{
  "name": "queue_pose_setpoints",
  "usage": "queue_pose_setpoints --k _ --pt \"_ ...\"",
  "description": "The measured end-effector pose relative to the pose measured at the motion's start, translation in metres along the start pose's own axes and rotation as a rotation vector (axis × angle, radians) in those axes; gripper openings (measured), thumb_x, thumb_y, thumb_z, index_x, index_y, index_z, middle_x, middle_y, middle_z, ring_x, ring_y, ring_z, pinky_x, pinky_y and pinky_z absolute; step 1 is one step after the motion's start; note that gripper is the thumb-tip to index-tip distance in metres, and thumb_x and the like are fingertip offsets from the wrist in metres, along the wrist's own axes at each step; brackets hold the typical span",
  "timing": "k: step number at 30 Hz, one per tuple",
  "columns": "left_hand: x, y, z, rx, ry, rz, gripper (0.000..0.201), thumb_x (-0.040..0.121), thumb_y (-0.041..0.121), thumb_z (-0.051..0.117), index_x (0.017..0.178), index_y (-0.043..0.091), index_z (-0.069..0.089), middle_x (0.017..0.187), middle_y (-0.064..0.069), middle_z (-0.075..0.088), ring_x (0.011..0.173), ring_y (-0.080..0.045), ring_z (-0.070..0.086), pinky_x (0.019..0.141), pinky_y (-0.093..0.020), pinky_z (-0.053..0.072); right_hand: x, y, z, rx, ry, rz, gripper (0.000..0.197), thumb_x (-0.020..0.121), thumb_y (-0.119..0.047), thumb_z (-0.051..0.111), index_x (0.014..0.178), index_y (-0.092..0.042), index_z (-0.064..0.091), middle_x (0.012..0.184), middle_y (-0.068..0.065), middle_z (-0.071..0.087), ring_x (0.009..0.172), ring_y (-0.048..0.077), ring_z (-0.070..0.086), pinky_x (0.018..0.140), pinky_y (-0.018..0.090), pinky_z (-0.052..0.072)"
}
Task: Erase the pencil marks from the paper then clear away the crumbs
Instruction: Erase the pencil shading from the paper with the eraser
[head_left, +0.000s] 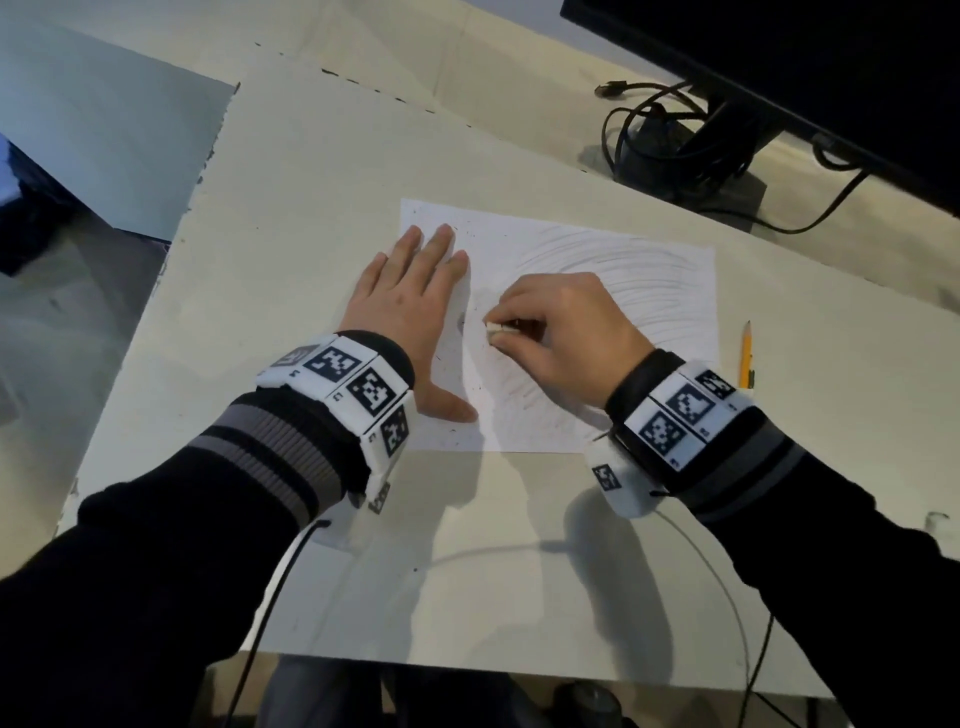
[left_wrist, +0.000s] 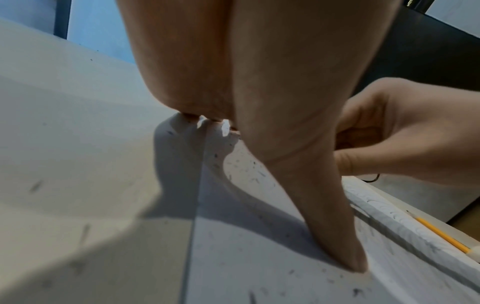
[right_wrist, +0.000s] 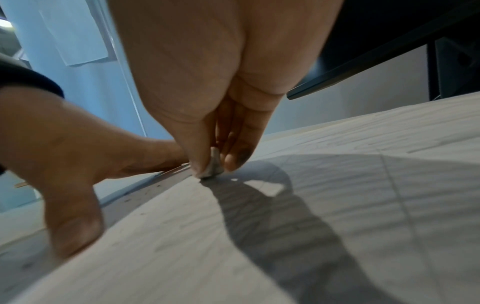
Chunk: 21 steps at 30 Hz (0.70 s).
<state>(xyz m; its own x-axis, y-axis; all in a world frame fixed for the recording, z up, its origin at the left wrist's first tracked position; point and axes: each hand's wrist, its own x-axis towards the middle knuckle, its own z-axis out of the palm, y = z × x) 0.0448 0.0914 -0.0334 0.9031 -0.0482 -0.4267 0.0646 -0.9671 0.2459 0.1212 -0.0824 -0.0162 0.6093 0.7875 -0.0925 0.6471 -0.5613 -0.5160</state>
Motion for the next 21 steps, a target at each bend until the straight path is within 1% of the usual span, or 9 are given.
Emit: queue_pose_setpoints --k 2,4,6,8,11,14,16,20,21 --pt "0.0 0.0 0.0 0.006 -0.008 -0.004 0.149 0.055 0.079 0.074 0.154 0.014 -0.016 0.16 -0.002 -0.029 0.148 -0.024 -0.024 0.119 -0.04 -0.011 -0.005 -0.001 0.005 0.025 0.031 0.0 0.01 0.084 -0.018 0.076 0.093 -0.014 0.077 0.087 -0.005 0.071 0.077 0.009 0.063 0.075 0.026 0.052" --pt "0.0 0.0 0.0 0.007 -0.013 -0.009 0.15 0.054 0.079 0.075 0.154 0.014 -0.017 0.16 -0.002 -0.029 0.148 -0.024 -0.024 0.118 -0.04 -0.011 -0.014 -0.006 0.007 0.05 -0.036 0.001 0.01 0.083 -0.018 0.077 0.092 -0.014 0.077 0.084 -0.006 0.07 0.075 0.008 0.063 0.072 0.025 0.051" --pt "0.0 0.001 0.0 0.0 -0.012 -0.007 0.149 0.054 0.079 0.075 0.154 0.014 -0.016 0.16 -0.002 -0.029 0.148 -0.024 -0.024 0.119 -0.04 -0.01 -0.009 -0.006 0.002 0.046 -0.096 0.048 0.011 0.083 -0.024 0.077 0.093 -0.018 0.077 0.081 -0.01 0.069 0.072 0.005 0.061 0.072 0.024 0.051" --pt "0.0 0.001 -0.001 -0.01 -0.01 0.002 0.149 0.054 0.079 0.074 0.154 0.014 -0.015 0.16 -0.002 -0.029 0.149 -0.024 -0.023 0.119 -0.04 -0.009 0.003 -0.001 -0.004 0.02 -0.064 0.082 0.012 0.083 -0.029 0.076 0.093 -0.021 0.077 0.081 -0.012 0.069 0.073 0.002 0.061 0.074 0.023 0.052" --pt "0.0 0.0 0.0 -0.006 -0.001 -0.002 0.15 0.053 0.08 0.074 0.155 0.014 -0.014 0.161 -0.003 -0.028 0.149 -0.024 -0.022 0.12 -0.041 -0.008 0.009 0.0 -0.001 0.007 0.014 0.064 0.01 0.084 -0.024 0.075 0.092 -0.02 0.076 0.08 -0.015 0.065 0.073 0.002 0.059 0.075 0.021 0.05" --pt "0.0 0.0 0.0 -0.002 -0.013 -0.004 0.15 0.053 0.081 0.073 0.154 0.014 -0.015 0.16 -0.002 -0.029 0.149 -0.024 -0.024 0.12 -0.041 -0.009 -0.011 -0.009 0.008 0.017 -0.041 0.001 0.009 0.084 -0.019 0.075 0.092 -0.014 0.076 0.083 -0.007 0.069 0.076 0.009 0.062 0.075 0.025 0.051" --pt "0.0 0.001 0.0 -0.003 -0.015 -0.009 0.15 0.053 0.08 0.073 0.154 0.014 -0.016 0.16 -0.002 -0.029 0.148 -0.024 -0.024 0.12 -0.041 -0.009 -0.012 -0.009 0.007 0.027 -0.057 -0.011 0.01 0.084 -0.02 0.075 0.093 -0.014 0.076 0.085 -0.005 0.07 0.078 0.01 0.064 0.076 0.028 0.052" --pt "0.001 0.001 -0.001 0.003 -0.018 -0.012 0.149 0.054 0.079 0.075 0.154 0.015 -0.015 0.16 -0.002 -0.029 0.148 -0.024 -0.024 0.12 -0.041 -0.008 0.01 0.007 -0.001 -0.023 0.108 0.045 0.011 0.084 -0.021 0.075 0.093 -0.015 0.077 0.086 -0.005 0.07 0.078 0.009 0.063 0.077 0.029 0.053" --pt "0.0 0.001 -0.001 0.01 -0.02 -0.015 0.149 0.054 0.079 0.075 0.154 0.015 -0.015 0.16 -0.002 -0.029 0.148 -0.024 -0.024 0.12 -0.041 -0.008 0.009 0.007 -0.001 -0.023 0.115 0.048 0.011 0.084 -0.021 0.075 0.093 -0.015 0.077 0.085 -0.005 0.07 0.077 0.008 0.062 0.077 0.028 0.053"
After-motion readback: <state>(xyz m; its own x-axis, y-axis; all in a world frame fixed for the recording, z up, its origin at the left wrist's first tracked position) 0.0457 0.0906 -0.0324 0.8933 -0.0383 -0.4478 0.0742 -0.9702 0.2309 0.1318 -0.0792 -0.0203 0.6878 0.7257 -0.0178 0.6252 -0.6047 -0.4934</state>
